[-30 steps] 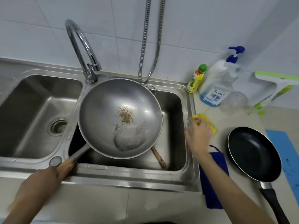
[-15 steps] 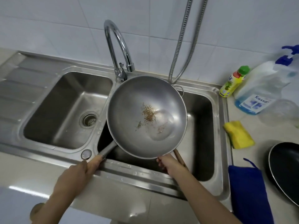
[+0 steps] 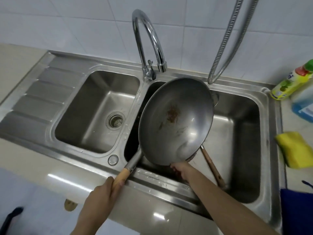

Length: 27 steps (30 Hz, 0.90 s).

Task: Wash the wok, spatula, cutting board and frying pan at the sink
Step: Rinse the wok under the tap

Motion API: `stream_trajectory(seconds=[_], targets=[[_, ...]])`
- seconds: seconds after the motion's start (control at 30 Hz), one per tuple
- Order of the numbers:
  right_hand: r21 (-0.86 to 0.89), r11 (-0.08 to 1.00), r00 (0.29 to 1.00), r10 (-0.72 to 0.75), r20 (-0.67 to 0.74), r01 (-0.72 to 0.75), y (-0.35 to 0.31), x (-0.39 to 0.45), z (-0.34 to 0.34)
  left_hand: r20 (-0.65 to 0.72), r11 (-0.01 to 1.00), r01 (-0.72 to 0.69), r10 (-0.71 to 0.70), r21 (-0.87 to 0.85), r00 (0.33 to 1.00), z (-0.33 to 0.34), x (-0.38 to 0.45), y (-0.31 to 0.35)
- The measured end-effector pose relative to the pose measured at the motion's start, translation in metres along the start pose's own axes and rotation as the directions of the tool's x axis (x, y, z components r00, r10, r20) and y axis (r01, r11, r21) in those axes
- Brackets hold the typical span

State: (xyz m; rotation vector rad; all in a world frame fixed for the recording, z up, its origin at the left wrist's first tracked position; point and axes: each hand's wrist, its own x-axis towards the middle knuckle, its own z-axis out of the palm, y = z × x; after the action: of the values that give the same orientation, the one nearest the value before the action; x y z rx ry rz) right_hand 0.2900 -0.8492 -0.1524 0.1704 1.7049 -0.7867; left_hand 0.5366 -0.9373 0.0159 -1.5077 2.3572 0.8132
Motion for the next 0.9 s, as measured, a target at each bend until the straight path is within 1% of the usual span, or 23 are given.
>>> stream_trajectory(seconds=[0.1,0.3,0.4,0.5,0.6,0.67,0.73,0.77,0.83,0.9], targets=[[-0.001,1.0,1.0,-0.016,-0.004,0.016,-0.003,0.003,0.0,-0.024,0.999,0.026,-0.025,0.02,0.999,0.002,-0.002,0.002],[0.135,0.991,1.0,-0.022,-0.009,0.023,-0.004,0.009,0.005,-0.084,0.999,0.033,-0.034,-0.015,0.996,0.012,-0.013,0.005],[0.158,0.987,1.0,-0.019,-0.024,0.023,-0.006,0.007,0.005,-0.109,0.999,0.031,-0.034,-0.022,0.993,0.016,-0.017,0.008],[0.168,0.986,0.999,0.022,-0.036,-0.015,-0.003,-0.002,-0.003,-0.101,0.999,0.038,-0.041,-0.03,0.994,0.016,-0.018,0.008],[0.207,0.978,0.999,0.023,-0.044,-0.014,0.004,-0.017,-0.02,-0.085,0.999,0.037,-0.039,-0.023,0.996,0.018,-0.019,0.004],[0.244,0.969,0.998,-0.015,-0.06,0.029,0.005,-0.034,-0.035,-0.084,0.998,0.034,-0.039,-0.056,0.996,0.022,-0.019,0.002],[0.26,0.96,0.993,-0.085,-0.082,0.104,-0.002,-0.053,-0.05,-0.091,0.996,0.034,-0.042,-0.087,0.995,0.026,-0.017,0.0],[0.243,0.957,0.985,-0.138,-0.099,0.158,-0.008,-0.062,-0.057,-0.099,0.995,0.028,-0.038,-0.099,0.994,0.027,-0.014,0.0],[0.142,0.961,0.968,-0.219,-0.125,0.236,-0.019,-0.075,-0.07,-0.104,0.995,0.012,-0.022,-0.102,0.994,0.03,-0.01,-0.001],[0.069,0.964,0.962,-0.246,-0.119,0.255,-0.022,-0.084,-0.078,-0.094,0.996,-0.002,-0.007,-0.086,0.996,0.032,-0.004,-0.002]])
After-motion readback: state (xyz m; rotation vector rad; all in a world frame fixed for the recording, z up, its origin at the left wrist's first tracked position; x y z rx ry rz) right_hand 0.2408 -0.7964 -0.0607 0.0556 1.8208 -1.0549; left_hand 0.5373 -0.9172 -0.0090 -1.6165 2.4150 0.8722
